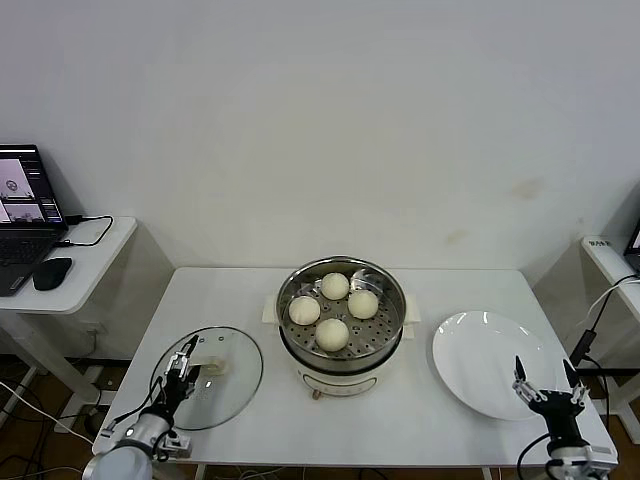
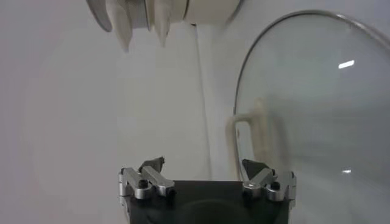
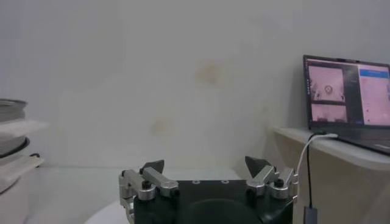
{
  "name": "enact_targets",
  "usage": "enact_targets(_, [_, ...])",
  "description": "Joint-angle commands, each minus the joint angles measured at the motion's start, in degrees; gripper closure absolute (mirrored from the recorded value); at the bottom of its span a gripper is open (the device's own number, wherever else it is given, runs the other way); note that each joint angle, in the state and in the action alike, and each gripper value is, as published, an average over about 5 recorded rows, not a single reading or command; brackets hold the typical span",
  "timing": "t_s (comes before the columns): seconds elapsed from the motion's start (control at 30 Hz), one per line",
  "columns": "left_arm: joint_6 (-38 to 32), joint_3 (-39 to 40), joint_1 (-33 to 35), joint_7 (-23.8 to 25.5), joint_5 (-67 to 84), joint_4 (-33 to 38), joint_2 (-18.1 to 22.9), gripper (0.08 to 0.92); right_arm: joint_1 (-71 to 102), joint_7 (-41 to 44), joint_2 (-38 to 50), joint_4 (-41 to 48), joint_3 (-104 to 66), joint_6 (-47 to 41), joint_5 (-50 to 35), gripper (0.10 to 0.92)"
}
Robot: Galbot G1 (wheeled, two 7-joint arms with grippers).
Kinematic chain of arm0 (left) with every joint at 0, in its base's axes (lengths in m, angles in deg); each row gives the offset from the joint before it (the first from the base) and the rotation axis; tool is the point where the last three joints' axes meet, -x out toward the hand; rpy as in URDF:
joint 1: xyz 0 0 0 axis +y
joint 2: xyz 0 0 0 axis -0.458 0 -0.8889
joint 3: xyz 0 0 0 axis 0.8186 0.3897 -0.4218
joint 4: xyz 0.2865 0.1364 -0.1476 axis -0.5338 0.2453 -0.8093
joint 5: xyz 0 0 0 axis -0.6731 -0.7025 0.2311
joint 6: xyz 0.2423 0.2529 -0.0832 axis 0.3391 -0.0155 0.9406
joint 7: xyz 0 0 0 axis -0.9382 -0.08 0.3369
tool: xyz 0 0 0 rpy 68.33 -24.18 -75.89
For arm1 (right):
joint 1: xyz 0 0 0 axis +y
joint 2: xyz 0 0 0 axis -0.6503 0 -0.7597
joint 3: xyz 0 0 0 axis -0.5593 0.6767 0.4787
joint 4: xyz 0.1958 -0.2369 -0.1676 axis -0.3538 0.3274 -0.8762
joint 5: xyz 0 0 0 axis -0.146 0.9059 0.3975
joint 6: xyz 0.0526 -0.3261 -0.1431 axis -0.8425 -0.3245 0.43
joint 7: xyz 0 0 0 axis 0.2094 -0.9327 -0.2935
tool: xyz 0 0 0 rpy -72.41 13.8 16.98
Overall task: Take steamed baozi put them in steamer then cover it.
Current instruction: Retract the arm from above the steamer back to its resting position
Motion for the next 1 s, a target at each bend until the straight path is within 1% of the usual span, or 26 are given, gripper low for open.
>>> enact_targets(0.03, [-0.02,1.2,-5.12,0.47,0.24,-3.97,0.08,0.177,0.18,0.08,-0.13,0.04,-0.05,-0.06,0.17,0.203])
enact_targets(0.33, [-0.15,2.02,-6.56,0.03,1.59,-6.24,0.92,0.178,0.21,0.2,-0.22,0.5,0.39,-0.06,0.63,0.203])
enact_targets(0.4, [-0.16,2.09,-6.55,0.08,2.01,-6.4,0.91,0.197,0.23,0.22,-0.24,0.56,0.52,-0.06,0.71,0.203])
enact_targets(0.63, [-0.5,1.97,-6.56,-0.67,2.71,-7.6,1.09,0.371,0.27,0.28,-0.34,0.54,0.94,-0.06,1.02,0.203])
enact_targets(0.87, [-1.44,1.48,-6.4,-3.68,3.46,-7.88,1.27,0.57,0.39,0.28,-0.17,0.06,0.97,-0.12,0.99,0.202])
enact_targets(1.0, [-1.85,0.6,-5.78,-5.62,4.13,-6.26,0.91,0.683,0.34,0.38,-0.07,0.0,1.12,0.0,1.19,0.203])
